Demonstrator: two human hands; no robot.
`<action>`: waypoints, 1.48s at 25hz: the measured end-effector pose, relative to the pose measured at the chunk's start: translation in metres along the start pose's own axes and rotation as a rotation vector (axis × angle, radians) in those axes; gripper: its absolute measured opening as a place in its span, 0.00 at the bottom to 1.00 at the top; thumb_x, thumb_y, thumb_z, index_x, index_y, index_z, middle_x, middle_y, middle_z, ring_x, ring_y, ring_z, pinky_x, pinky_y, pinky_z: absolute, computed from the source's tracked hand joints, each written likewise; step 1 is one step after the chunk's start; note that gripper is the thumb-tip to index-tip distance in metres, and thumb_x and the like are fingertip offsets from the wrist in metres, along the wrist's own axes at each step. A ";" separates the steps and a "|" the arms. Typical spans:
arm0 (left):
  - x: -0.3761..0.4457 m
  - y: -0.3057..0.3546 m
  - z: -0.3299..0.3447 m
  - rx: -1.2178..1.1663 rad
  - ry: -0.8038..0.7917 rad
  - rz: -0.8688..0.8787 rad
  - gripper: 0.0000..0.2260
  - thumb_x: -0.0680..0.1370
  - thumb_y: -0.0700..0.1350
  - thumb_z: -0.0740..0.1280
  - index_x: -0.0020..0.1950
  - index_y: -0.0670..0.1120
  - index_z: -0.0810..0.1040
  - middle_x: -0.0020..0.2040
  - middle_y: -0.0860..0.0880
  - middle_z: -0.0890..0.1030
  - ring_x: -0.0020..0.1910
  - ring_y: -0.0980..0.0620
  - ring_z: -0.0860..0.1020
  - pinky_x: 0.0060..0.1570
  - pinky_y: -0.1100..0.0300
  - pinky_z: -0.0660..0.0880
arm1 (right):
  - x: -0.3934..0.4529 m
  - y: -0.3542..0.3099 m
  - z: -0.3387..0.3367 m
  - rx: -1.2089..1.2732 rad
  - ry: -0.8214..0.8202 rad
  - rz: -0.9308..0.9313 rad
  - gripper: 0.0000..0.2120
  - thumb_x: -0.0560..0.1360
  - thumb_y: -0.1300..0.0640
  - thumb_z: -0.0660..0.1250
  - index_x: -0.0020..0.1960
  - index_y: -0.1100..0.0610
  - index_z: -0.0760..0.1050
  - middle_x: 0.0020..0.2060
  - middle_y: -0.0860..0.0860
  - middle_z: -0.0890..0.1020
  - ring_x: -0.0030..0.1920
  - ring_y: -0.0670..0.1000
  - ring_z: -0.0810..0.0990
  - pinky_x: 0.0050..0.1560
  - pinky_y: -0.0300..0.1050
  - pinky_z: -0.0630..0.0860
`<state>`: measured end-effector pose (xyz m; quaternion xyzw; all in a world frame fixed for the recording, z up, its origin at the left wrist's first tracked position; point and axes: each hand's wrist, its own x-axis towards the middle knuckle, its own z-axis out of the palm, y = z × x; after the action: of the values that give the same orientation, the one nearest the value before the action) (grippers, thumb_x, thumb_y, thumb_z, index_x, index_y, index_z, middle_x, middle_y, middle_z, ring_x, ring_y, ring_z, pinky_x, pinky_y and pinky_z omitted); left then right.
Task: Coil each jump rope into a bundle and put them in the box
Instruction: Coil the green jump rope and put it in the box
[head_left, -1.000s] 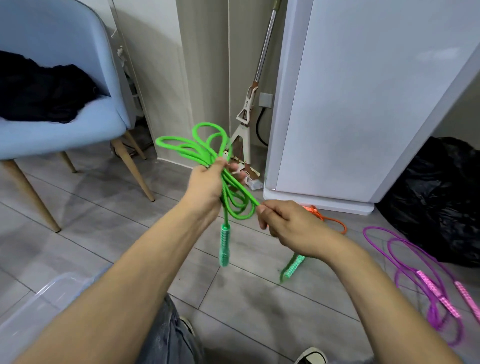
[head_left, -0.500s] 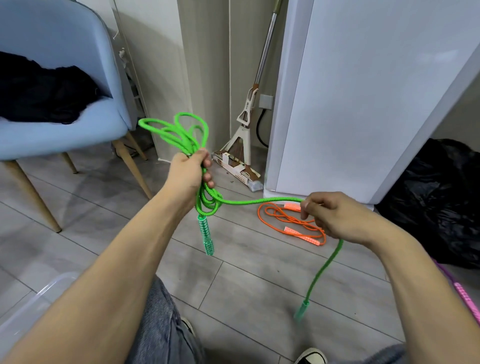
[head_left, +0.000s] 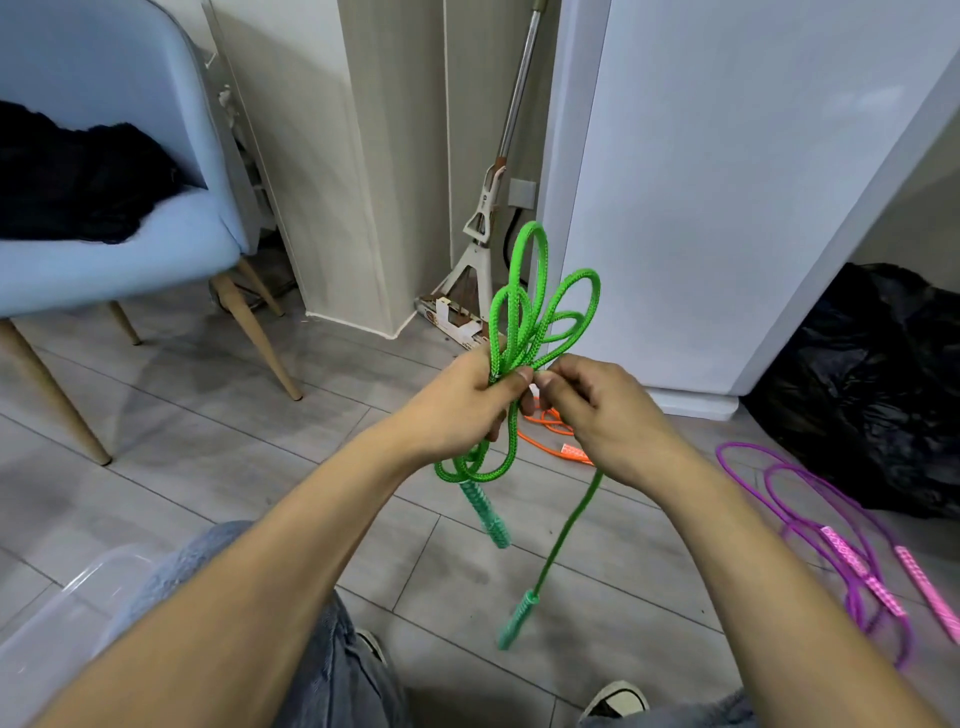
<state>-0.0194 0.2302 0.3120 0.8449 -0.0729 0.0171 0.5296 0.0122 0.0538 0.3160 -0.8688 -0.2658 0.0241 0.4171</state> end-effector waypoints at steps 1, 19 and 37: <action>0.000 -0.002 -0.001 -0.002 -0.032 -0.010 0.12 0.82 0.48 0.60 0.51 0.39 0.75 0.37 0.46 0.78 0.30 0.47 0.73 0.32 0.47 0.74 | 0.000 0.000 -0.001 -0.022 0.017 0.017 0.14 0.82 0.48 0.61 0.39 0.50 0.75 0.32 0.50 0.79 0.33 0.48 0.75 0.36 0.47 0.70; 0.016 -0.015 -0.061 -0.581 0.725 -0.215 0.06 0.83 0.38 0.58 0.46 0.41 0.68 0.31 0.48 0.67 0.21 0.54 0.65 0.23 0.60 0.71 | -0.005 0.027 -0.056 -0.004 0.235 0.231 0.13 0.82 0.51 0.61 0.42 0.51 0.78 0.25 0.45 0.73 0.24 0.46 0.64 0.33 0.44 0.62; 0.001 0.007 0.004 -0.530 0.232 -0.305 0.11 0.80 0.43 0.67 0.41 0.37 0.75 0.24 0.46 0.69 0.20 0.51 0.64 0.23 0.60 0.68 | -0.008 -0.022 0.016 -0.203 -0.159 -0.052 0.13 0.82 0.47 0.59 0.40 0.36 0.72 0.35 0.32 0.79 0.38 0.38 0.76 0.36 0.35 0.68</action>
<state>-0.0197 0.2232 0.3164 0.6712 0.1137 0.0143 0.7324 -0.0081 0.0724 0.3202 -0.8947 -0.3217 0.0549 0.3050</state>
